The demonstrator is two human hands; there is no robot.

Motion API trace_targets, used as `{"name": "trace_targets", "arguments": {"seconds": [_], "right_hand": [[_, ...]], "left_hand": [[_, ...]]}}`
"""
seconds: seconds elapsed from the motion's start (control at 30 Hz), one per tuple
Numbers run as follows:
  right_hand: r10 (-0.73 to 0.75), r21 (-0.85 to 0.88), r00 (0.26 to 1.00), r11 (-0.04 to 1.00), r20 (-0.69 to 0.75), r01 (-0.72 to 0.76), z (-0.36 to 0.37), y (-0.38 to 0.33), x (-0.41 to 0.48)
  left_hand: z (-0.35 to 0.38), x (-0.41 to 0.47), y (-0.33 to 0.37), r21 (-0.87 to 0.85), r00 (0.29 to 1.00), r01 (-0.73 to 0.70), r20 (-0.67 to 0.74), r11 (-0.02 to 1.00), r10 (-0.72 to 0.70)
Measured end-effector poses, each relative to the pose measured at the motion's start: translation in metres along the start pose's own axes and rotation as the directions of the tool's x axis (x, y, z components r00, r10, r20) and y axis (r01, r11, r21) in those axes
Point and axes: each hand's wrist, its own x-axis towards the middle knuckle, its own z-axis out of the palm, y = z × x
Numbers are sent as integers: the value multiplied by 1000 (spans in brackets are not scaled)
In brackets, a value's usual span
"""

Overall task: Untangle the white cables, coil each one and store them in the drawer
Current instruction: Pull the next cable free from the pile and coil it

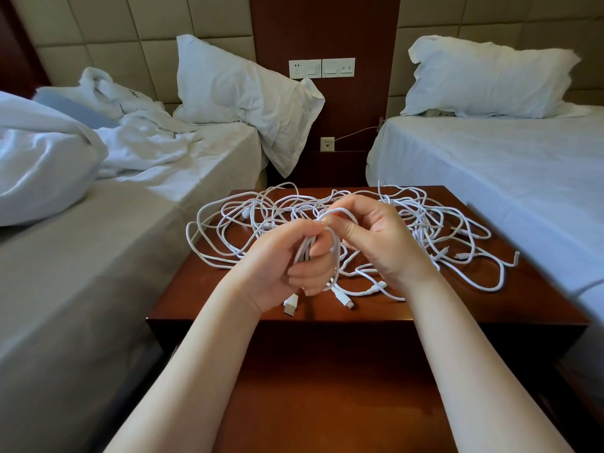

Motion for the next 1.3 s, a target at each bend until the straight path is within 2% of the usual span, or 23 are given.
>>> {"name": "trace_targets", "arguments": {"seconds": [0.27,0.4,0.57,0.63,0.73,0.83,1.07,1.2,1.3], "right_hand": [[132,-18,988,991,83,-131,-9,4,-4],[106,-48,994,993,20,-105,-2,8,-1],[63,-93,998,994,6,-62,5,12,-1],[72,-48,997,996,11,-71,6,12,-2],[127,164,988,977,83,-139,7,8,-4],[172,237,979,952,113,-194,8,10,-6],[102,-17,992,994,-69,-104,12,22,-7],[16,-275,1000,961,-3,-16,19,31,-6],[56,-335,998,941,29,-43,20,38,-7]], "left_hand": [[2,3,0,62,990,-11,-140,998,19],[4,2,2,82,994,9,-110,997,0],[2,4,1,6,995,-31,-95,1000,31],[2,6,-1,-95,994,-77,-80,992,70],[4,6,0,-225,994,-113,-30,968,109],[8,9,1,-265,984,-150,-137,952,117],[6,15,3,-252,879,-272,-457,929,134],[4,16,3,-271,804,-340,-580,900,129],[0,14,3,-276,785,-385,-600,881,155]]}}
